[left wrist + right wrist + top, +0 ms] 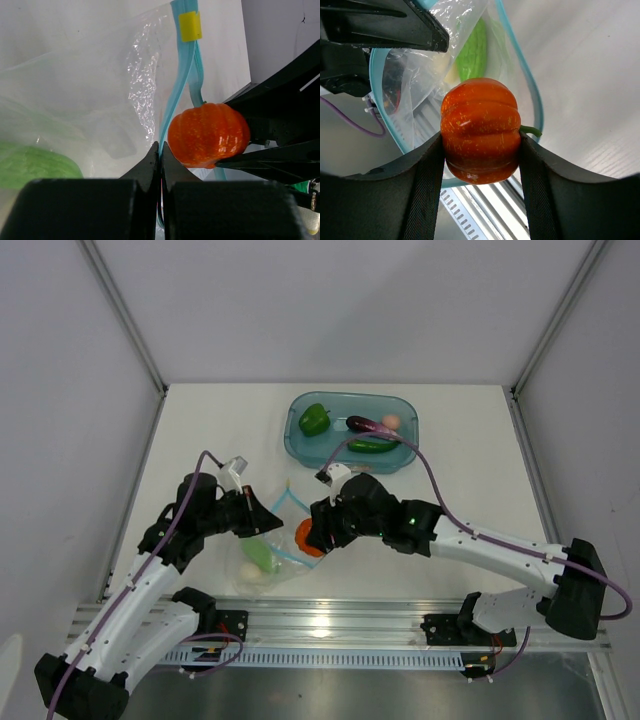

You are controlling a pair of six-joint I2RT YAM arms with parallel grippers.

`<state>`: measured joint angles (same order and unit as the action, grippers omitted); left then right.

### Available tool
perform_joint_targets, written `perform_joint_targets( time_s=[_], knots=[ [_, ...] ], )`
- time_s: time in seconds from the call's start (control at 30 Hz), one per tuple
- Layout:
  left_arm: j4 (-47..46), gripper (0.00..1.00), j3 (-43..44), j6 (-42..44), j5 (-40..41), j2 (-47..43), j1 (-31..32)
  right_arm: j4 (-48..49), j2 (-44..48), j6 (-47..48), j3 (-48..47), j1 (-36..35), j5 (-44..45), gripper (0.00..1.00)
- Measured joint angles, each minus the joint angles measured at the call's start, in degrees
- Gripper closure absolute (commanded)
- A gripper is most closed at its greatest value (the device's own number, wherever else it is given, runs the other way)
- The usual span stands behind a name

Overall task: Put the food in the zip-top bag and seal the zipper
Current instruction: Place the fake vegetable in the zipper food storage bag.

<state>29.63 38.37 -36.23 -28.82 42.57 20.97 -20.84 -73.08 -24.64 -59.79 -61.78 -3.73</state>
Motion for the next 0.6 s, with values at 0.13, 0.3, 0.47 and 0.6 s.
perform_joint_targets(
  time_s=[0.13,0.3,0.47,0.6],
  knots=[
    [0.04,1.00,0.00,-0.26,-0.17,-0.31,0.00,0.17,-3.13,0.02,-1.64,-0.28,-0.52,0.70],
    [0.02,0.99,0.00,-0.46,-0.39,-0.79,0.00,0.37,-5.81,0.09,-4.39,-0.92,-1.27,0.32],
    [0.04,1.00,0.00,-0.46,-0.44,-1.11,0.00,0.07,-6.97,0.70,-6.97,-1.60,-0.70,0.10],
    [0.04,1.00,0.00,-0.46,-0.48,-1.14,0.00,-0.39,-6.88,1.36,-7.69,-1.64,0.68,0.02]
  ],
)
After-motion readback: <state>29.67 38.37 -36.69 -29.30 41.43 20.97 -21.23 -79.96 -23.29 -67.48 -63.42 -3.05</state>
